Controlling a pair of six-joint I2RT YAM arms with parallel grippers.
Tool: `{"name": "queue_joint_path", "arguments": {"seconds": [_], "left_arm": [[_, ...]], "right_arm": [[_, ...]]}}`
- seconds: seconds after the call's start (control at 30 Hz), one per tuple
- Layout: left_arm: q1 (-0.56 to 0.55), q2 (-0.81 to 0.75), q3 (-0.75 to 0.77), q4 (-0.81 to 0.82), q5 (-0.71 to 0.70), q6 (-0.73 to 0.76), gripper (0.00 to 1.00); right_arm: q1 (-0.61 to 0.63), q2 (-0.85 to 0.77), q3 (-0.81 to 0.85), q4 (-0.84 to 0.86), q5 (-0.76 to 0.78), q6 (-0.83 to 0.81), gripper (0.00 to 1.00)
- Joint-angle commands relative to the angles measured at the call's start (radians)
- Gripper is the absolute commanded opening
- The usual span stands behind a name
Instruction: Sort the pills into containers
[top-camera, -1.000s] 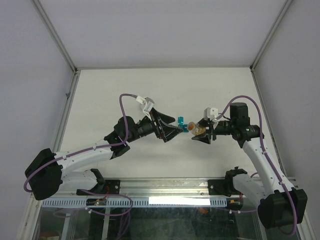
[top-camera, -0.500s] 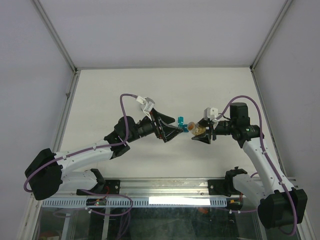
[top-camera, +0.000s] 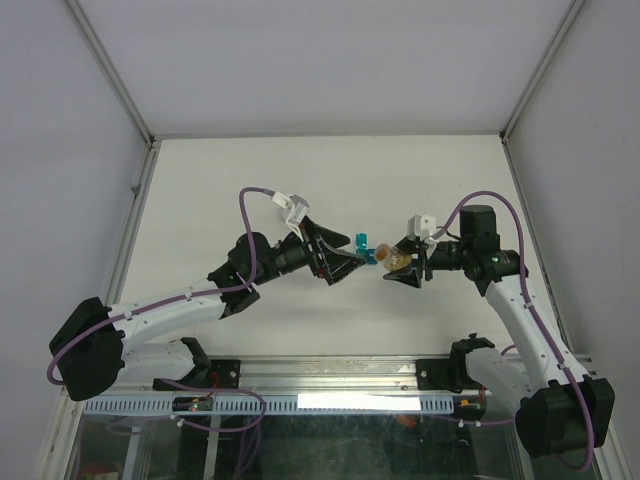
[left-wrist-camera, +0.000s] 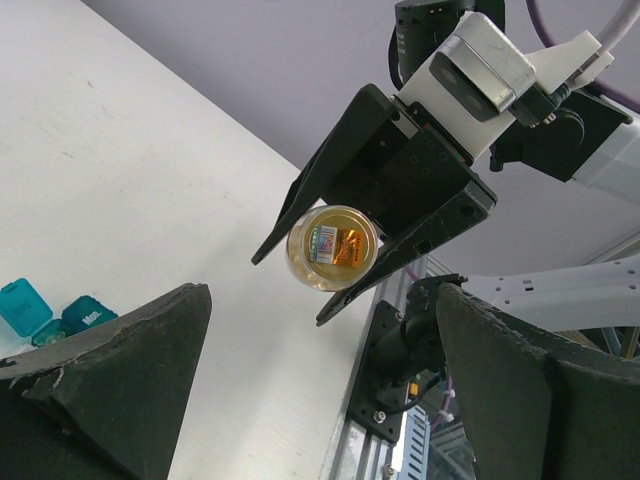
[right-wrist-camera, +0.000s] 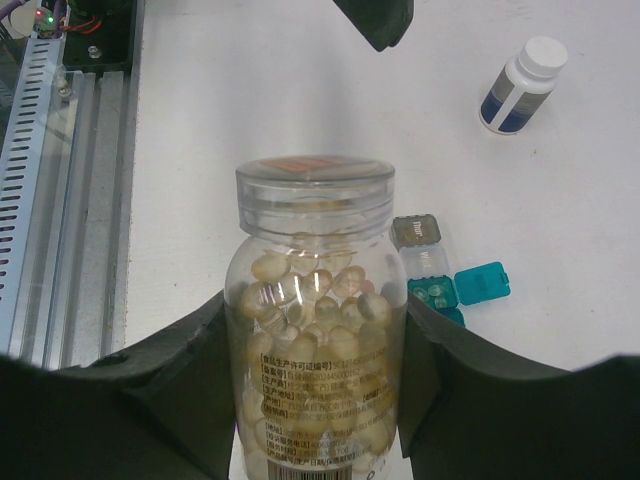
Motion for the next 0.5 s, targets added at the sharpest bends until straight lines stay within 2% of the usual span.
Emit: {"name": "queue_joint_path", "arguments": {"seconds": [0.0,0.47], "left_arm": [[0.004,-0.030,0.029,0.015,0.030,0.012,0.99],[0.006,-0.053,0.051,-0.058,0.011,0.057,0.98]], "right_arm": [[-0.007,-0.019,0.036,0.031,-0.026,0.003,0.00],[-0.003,-0.014,0.039,0.030,-0.040,0.007,0.00]]}}
